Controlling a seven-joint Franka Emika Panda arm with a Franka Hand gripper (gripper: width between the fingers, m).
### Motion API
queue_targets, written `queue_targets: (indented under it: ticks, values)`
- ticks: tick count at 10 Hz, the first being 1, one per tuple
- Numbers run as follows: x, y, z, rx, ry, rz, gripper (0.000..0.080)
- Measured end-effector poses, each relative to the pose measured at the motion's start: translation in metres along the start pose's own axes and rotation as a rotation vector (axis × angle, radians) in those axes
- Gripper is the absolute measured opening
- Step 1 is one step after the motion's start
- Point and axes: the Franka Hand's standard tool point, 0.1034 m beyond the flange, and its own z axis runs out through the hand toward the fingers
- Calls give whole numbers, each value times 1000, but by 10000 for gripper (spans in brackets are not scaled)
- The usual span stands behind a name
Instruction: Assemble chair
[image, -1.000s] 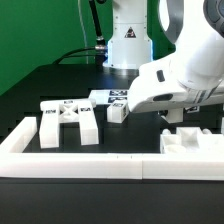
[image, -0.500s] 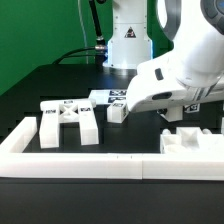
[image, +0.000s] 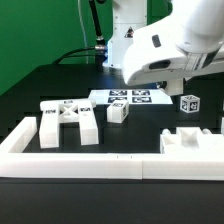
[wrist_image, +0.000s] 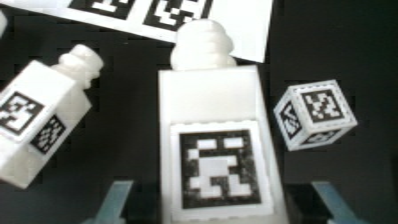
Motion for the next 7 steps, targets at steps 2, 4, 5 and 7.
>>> queue_targets:
  ticks: [2, 4, 5, 7]
  values:
    - [4, 1, -1, -3, 25, 0, 290]
    - [10, 2, -8, -22, 198, 2, 291]
    - [8, 1, -17, -27, 243, 1, 291]
    - [10, 0, -57, -46, 396, -7, 290]
